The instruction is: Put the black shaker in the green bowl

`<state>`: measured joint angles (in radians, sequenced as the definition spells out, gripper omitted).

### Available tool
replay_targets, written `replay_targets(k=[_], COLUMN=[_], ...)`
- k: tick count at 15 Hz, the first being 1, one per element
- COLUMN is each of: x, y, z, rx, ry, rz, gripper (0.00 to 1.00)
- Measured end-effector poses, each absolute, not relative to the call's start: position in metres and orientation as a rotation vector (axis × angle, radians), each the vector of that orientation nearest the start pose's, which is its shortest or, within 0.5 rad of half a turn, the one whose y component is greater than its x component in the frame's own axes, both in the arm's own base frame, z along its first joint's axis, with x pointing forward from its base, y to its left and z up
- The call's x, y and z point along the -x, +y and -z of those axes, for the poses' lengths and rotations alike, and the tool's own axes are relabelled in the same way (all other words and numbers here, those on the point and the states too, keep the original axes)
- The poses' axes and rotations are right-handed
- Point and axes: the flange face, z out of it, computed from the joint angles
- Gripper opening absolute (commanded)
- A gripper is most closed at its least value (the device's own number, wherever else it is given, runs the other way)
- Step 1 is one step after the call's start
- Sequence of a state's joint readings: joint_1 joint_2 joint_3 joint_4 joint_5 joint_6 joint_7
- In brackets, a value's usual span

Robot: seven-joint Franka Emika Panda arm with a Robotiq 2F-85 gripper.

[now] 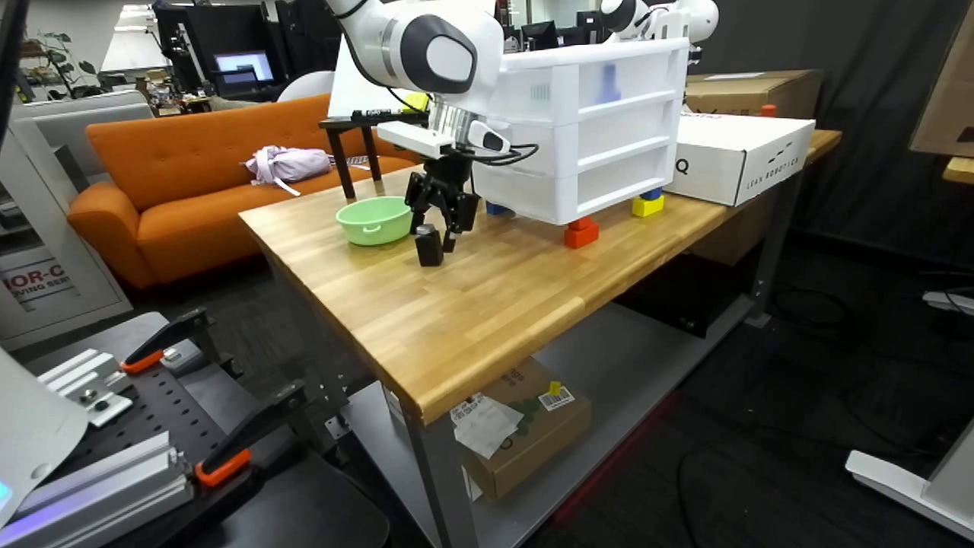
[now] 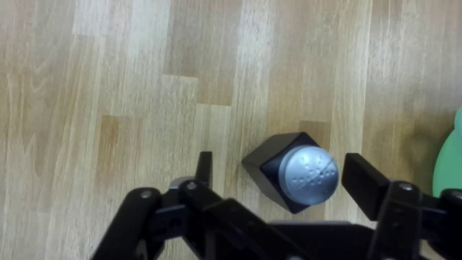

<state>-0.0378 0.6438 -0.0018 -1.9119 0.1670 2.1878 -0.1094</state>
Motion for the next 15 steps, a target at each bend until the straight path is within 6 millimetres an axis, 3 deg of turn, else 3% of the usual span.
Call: replay_targets(k=[5, 15], x=[-0.5806, -0.5817], y=[-0.0168, -0.0137], z=[-0.1306, -0.1317], rx=[2.95, 2.949], ry=[0.077, 0.072], rz=[-0.538, -0.546], gripper=[0.27, 0.26])
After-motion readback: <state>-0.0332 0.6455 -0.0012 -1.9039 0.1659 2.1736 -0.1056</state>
